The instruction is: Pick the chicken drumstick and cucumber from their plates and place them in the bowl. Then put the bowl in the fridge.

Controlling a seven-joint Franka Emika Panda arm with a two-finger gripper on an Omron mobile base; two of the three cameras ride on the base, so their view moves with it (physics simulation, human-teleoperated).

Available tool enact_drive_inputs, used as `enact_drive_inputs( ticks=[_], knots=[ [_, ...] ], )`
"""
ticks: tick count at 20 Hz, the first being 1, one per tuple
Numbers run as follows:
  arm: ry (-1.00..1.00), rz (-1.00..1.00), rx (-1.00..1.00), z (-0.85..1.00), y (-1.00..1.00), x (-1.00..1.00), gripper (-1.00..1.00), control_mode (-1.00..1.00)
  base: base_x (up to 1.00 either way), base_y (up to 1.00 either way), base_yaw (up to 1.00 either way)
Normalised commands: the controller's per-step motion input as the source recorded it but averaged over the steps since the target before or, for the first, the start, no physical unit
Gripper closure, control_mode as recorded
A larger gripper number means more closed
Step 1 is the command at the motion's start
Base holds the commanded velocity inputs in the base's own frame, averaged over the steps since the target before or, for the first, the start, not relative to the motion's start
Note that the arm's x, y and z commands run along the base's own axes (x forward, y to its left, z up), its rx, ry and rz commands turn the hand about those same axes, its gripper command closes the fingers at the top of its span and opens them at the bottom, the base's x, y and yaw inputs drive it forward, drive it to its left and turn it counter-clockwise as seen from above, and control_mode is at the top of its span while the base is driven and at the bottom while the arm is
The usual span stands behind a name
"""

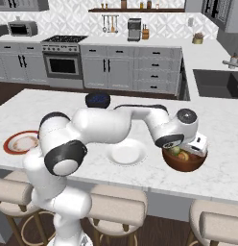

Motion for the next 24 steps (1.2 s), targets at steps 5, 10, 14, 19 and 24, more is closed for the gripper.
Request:
enact_drive_inputs(
  ticks=[5, 10, 14, 19, 24],
  knots=[
    [0.00, -0.27, 0.02, 0.34, -0.04, -0.82, -1.00, -1.00, 0.00, 0.00, 0.00],
    [0.08, -0.32, 0.13, 0.09, 0.00, -0.61, -1.00, -1.00, 0.00, 0.00, 0.00],
    [0.13, -0.14, 0.32, 0.00, 0.00, -0.09, -1.00, -1.00, 0.00, 0.00, 0.00],
    [0.01, 0.00, 0.26, 0.00, -0.06, 0.08, -1.00, -1.00, 0.00, 0.00, 0.00],
    [0.00, 0.00, 0.07, -0.08, -0.07, 0.30, -1.00, -1.00, 0.00, 0.00, 0.00]
  ],
)
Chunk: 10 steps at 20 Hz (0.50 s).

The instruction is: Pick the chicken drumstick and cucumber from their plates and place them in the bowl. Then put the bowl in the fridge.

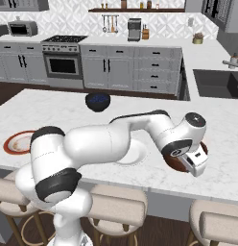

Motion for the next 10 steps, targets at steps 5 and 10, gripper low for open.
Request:
enact_drive_inputs(
  ticks=[5, 10],
  knots=[
    [0.00, -0.02, 0.16, -0.33, -0.19, 0.44, -1.00, -1.00, 0.00, 0.00, 0.00],
    [0.00, -0.02, 0.18, -0.20, -0.37, 0.42, -1.00, -1.00, 0.00, 0.00, 0.00]
  ],
)
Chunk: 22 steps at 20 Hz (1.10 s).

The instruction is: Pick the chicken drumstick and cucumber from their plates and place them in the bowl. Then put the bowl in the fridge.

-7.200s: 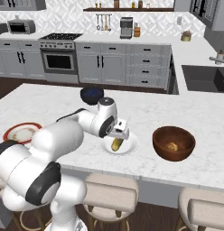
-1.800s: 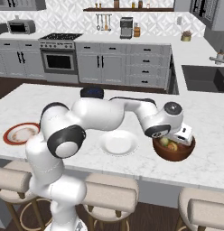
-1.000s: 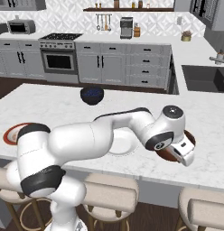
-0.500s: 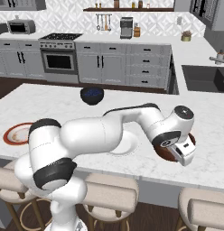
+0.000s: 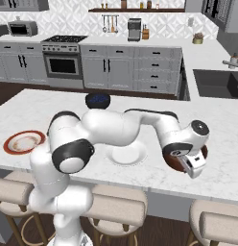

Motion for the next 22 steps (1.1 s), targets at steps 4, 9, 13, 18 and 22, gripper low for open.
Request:
enact_drive_inputs(
  ticks=[4, 9, 13, 18, 22],
  knots=[
    [0.00, -0.02, 0.16, -0.01, -0.47, 0.23, -1.00, -1.00, 0.00, 0.00, 0.00],
    [0.00, -0.05, 0.11, -0.06, -0.23, 0.26, -1.00, -1.00, 0.00, 0.00, 0.00],
    [0.00, -0.06, 0.08, -0.06, -0.21, 0.15, -1.00, -1.00, 0.00, 0.00, 0.00],
    [0.00, -0.07, 0.02, -0.16, -0.03, 0.29, -1.00, -1.00, 0.00, 0.00, 0.00],
    [0.00, -0.09, 0.00, -0.35, 0.00, 0.33, -1.00, -1.00, 0.00, 0.00, 0.00]
  ],
)
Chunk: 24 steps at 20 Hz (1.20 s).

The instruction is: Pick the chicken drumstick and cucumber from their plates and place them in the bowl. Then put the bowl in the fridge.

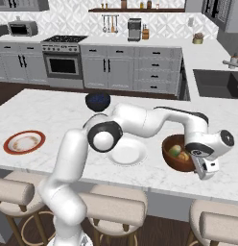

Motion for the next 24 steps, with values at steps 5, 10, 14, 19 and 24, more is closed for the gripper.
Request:
enact_drive_inputs(
  ticks=[5, 10, 14, 19, 24],
  knots=[
    [0.00, -0.10, 0.00, -0.43, 0.06, 0.28, 1.00, -1.00, 0.00, 0.00, 0.00],
    [-0.01, -0.05, -0.02, -0.20, 0.50, 0.05, 1.00, -1.00, 0.00, 0.00, 0.00],
    [-0.06, 0.03, -0.18, 0.00, 0.71, -0.24, 1.00, -1.00, 0.00, 0.00, 0.00],
    [0.01, -0.03, -0.27, 0.02, 0.88, -0.24, 1.00, -1.00, 0.00, 0.00, 0.00],
    [0.01, -0.16, -0.11, 0.73, 0.41, -0.53, 1.00, -1.00, 0.00, 0.00, 0.00]
  ],
)
